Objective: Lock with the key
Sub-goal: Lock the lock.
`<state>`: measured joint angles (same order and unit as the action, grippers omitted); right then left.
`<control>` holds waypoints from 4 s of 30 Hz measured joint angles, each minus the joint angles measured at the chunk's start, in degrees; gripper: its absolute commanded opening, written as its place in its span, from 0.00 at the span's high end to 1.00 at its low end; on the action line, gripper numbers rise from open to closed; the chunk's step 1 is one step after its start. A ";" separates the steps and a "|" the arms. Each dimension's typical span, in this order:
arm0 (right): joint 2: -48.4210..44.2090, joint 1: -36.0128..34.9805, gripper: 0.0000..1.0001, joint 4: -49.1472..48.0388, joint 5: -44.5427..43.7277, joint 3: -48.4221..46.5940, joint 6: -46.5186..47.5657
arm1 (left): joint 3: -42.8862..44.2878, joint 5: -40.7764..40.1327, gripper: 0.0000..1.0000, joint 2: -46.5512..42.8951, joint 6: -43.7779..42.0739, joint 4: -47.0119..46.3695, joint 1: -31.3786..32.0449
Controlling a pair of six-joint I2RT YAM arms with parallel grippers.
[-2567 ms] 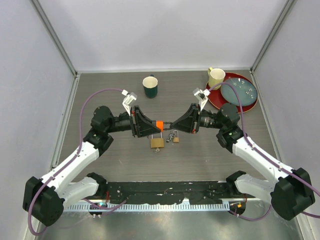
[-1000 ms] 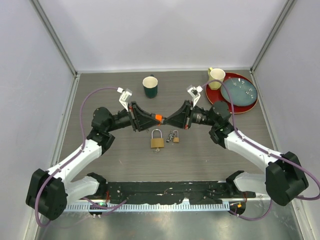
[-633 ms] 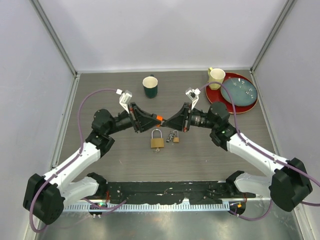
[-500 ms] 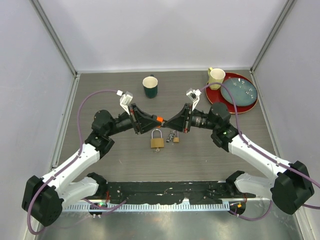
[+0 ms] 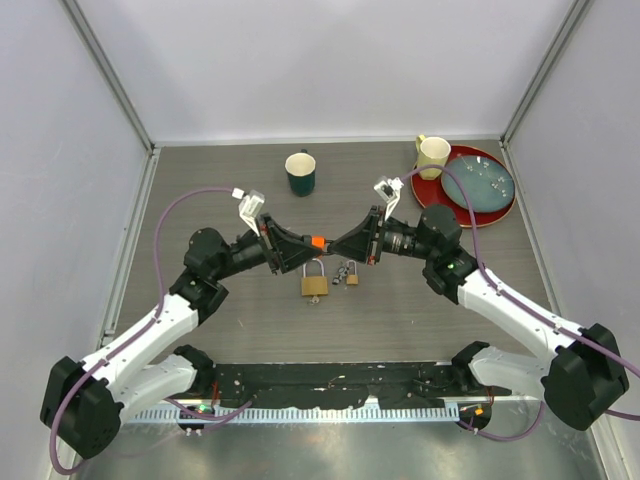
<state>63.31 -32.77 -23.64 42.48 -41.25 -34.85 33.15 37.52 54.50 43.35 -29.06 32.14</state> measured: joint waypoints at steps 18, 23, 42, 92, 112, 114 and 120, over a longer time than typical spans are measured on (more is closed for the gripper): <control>1.42 2.91 0.99 0.39 4.11 -4.57 -1.18 | -0.44 1.40 1.00 1.42 2.51 -3.41 0.15; 3.45 3.58 0.98 -0.66 6.64 -5.46 -2.05 | -0.83 1.75 1.00 1.77 2.67 -4.04 0.09; 9.03 5.16 0.99 -13.18 10.03 -6.16 -10.34 | -2.56 3.80 1.00 6.60 7.21 -13.11 -0.37; 11.19 1.90 0.99 21.05 11.63 -17.05 13.62 | 16.20 12.09 0.41 12.28 -22.62 34.29 -0.52; 6.29 2.19 0.17 -1.57 4.33 -9.35 -2.16 | 7.72 7.26 1.00 8.09 -11.87 17.29 -0.28; 5.62 2.19 0.16 -4.94 3.13 -8.52 -3.74 | 6.32 6.47 1.00 7.37 -10.47 14.84 -0.28; 7.54 1.75 0.25 -12.63 2.51 -8.37 -8.74 | 3.34 3.54 1.00 4.66 -6.08 7.02 -0.28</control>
<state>70.85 -31.03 -36.27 44.99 -49.63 -43.59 36.49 41.06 59.16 37.28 -22.04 31.86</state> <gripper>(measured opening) 0.803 0.330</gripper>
